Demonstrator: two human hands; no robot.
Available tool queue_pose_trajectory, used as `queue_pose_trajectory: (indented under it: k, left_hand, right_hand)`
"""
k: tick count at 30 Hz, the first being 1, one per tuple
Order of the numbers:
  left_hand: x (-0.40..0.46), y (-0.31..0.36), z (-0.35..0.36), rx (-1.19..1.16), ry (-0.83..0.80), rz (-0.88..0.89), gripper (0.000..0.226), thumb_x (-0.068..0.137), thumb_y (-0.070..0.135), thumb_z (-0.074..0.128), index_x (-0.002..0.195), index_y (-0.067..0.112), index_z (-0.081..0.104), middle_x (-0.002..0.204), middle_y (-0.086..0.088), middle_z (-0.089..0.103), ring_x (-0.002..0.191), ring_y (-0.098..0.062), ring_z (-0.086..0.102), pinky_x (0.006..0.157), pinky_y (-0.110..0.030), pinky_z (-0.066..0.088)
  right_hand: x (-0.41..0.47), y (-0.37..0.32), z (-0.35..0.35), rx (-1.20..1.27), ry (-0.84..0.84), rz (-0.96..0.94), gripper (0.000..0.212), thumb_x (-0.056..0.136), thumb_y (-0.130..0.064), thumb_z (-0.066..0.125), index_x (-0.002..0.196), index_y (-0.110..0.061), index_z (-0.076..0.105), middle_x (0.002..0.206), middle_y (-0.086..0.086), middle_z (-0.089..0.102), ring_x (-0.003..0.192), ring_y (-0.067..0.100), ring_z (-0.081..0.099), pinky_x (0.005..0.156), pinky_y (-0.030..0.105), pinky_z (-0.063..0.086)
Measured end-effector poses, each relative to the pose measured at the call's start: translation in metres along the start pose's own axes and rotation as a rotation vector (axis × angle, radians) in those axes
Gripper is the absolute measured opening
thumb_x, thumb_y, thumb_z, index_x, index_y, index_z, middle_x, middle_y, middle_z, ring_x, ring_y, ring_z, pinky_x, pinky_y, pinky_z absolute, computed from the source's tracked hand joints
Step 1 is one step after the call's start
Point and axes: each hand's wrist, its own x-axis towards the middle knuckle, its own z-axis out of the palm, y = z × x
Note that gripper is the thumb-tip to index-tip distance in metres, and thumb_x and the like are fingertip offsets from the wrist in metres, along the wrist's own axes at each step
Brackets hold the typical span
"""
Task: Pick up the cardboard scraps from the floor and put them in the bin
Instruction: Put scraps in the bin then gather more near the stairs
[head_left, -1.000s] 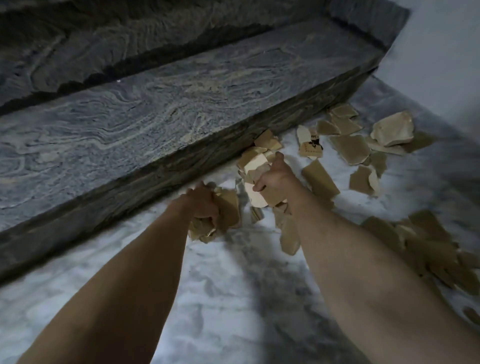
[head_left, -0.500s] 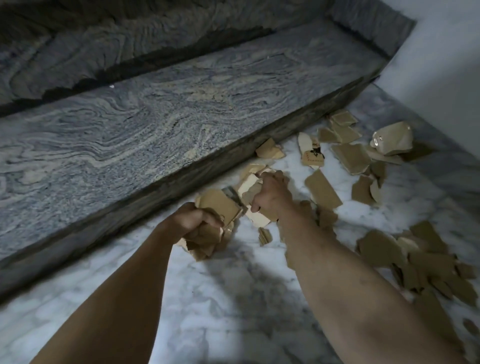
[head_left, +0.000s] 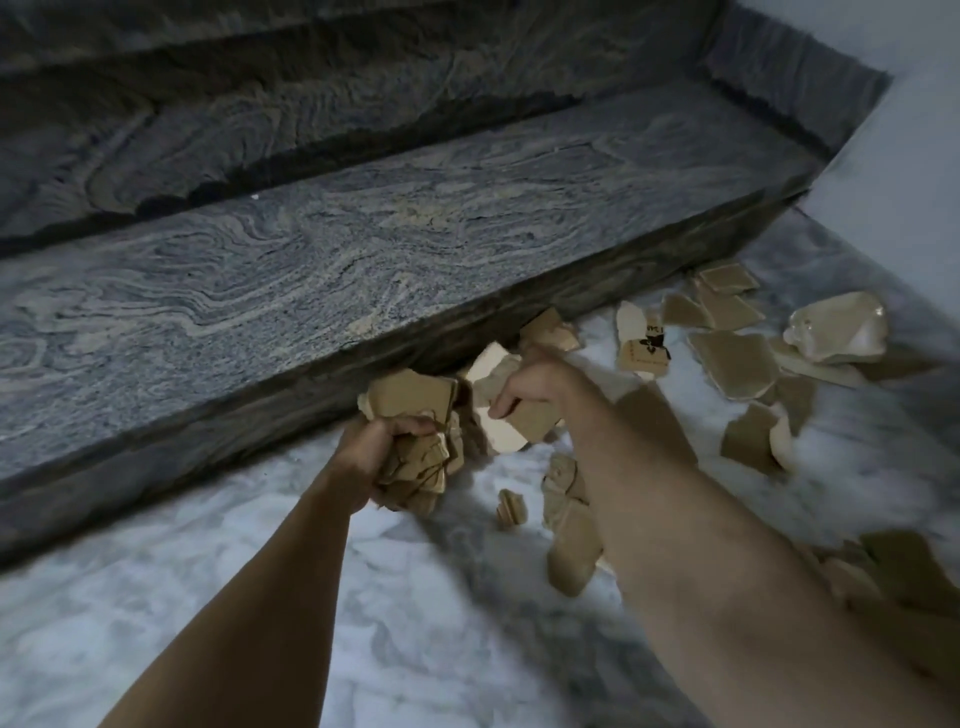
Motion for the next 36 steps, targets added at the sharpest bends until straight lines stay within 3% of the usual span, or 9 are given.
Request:
queue_pose_trajectory:
  k: [3, 7, 13, 15, 19, 24, 28, 32, 36]
  left_hand:
    - [0.005, -0.005, 0.01, 0.008, 0.028, 0.018, 0.037, 0.066, 0.014, 0.082, 0.101, 0.005, 0.072, 0.097, -0.016, 0.077, 0.089, -0.034, 0.072, 0.082, -0.044, 0.058]
    - [0.01, -0.017, 0.021, -0.009, 0.09, 0.032, 0.05, 0.06, 0.014, 0.085, 0.107, 0.005, 0.071, 0.096, -0.015, 0.077, 0.089, -0.035, 0.073, 0.071, -0.037, 0.059]
    - [0.015, -0.002, 0.031, -0.071, 0.035, 0.077, 0.036, 0.064, 0.003, 0.081, 0.099, 0.001, 0.074, 0.092, -0.014, 0.077, 0.075, -0.03, 0.074, 0.058, -0.03, 0.056]
    - [0.017, 0.002, 0.033, -0.082, 0.002, 0.087, 0.025, 0.068, -0.001, 0.077, 0.093, -0.001, 0.074, 0.083, -0.012, 0.076, 0.062, -0.025, 0.072, 0.049, -0.025, 0.054]
    - [0.033, -0.006, 0.033, -0.072, -0.008, 0.103, 0.043, 0.064, 0.004, 0.083, 0.105, 0.001, 0.073, 0.098, -0.015, 0.077, 0.085, -0.035, 0.074, 0.062, -0.032, 0.057]
    - [0.036, -0.015, 0.038, -0.106, 0.018, 0.115, 0.035, 0.065, -0.005, 0.081, 0.098, 0.003, 0.073, 0.086, -0.01, 0.078, 0.072, -0.027, 0.075, 0.053, -0.03, 0.057]
    - [0.042, -0.019, 0.041, -0.079, 0.025, 0.109, 0.046, 0.06, 0.002, 0.087, 0.104, 0.003, 0.074, 0.096, -0.012, 0.078, 0.088, -0.034, 0.074, 0.076, -0.047, 0.062]
    - [0.031, -0.011, 0.038, -0.043, -0.015, 0.091, 0.044, 0.065, 0.001, 0.085, 0.107, 0.002, 0.072, 0.101, -0.013, 0.076, 0.09, -0.033, 0.073, 0.075, -0.04, 0.06]
    - [0.02, -0.002, 0.032, 0.033, -0.059, 0.066, 0.032, 0.069, 0.006, 0.084, 0.098, 0.009, 0.071, 0.094, -0.01, 0.075, 0.077, -0.027, 0.07, 0.053, -0.028, 0.055]
  right_hand:
    - [0.007, 0.0, 0.032, -0.224, 0.072, -0.032, 0.103, 0.059, -0.014, 0.091, 0.145, -0.014, 0.034, 0.145, 0.014, 0.045, 0.127, 0.036, 0.049, 0.095, 0.042, 0.051]
    - [0.011, 0.0, 0.031, -0.407, 0.169, -0.083, 0.112, 0.059, -0.024, 0.092, 0.147, -0.018, 0.023, 0.153, 0.014, 0.017, 0.141, 0.039, 0.021, 0.111, 0.047, 0.034]
    - [0.009, 0.02, -0.03, 0.057, 0.02, -0.123, 0.114, 0.066, -0.008, 0.089, 0.155, -0.011, 0.02, 0.16, 0.004, 0.027, 0.143, 0.025, 0.032, 0.094, 0.02, 0.036]
    - [0.014, 0.027, -0.051, 0.105, 0.112, -0.099, 0.114, 0.066, -0.006, 0.089, 0.155, -0.012, 0.019, 0.16, 0.006, 0.028, 0.142, 0.027, 0.033, 0.095, 0.024, 0.037]
    - [0.034, 0.031, -0.066, 0.145, 0.203, -0.015, 0.126, 0.064, -0.005, 0.09, 0.158, -0.013, 0.005, 0.161, 0.006, 0.024, 0.144, 0.029, 0.031, 0.106, 0.033, 0.04]
    - [0.054, 0.027, -0.05, 0.113, 0.201, 0.076, 0.112, 0.06, -0.015, 0.093, 0.151, -0.004, 0.028, 0.151, 0.012, 0.042, 0.134, 0.033, 0.044, 0.095, 0.036, 0.049]
    - [0.054, 0.03, -0.039, 0.047, 0.314, 0.089, 0.121, 0.041, -0.033, 0.095, 0.146, -0.01, 0.039, 0.153, 0.014, 0.033, 0.141, 0.036, 0.029, 0.111, 0.046, 0.039]
    - [0.015, 0.036, -0.035, 0.273, 0.359, 0.068, 0.092, 0.056, -0.017, 0.093, 0.136, -0.006, 0.048, 0.135, 0.007, 0.055, 0.123, 0.028, 0.053, 0.097, 0.034, 0.049]
    - [-0.046, 0.064, -0.029, 0.61, 0.361, 0.176, 0.074, 0.056, -0.015, 0.093, 0.12, -0.006, 0.056, 0.116, 0.001, 0.061, 0.1, 0.026, 0.061, 0.085, 0.036, 0.055]
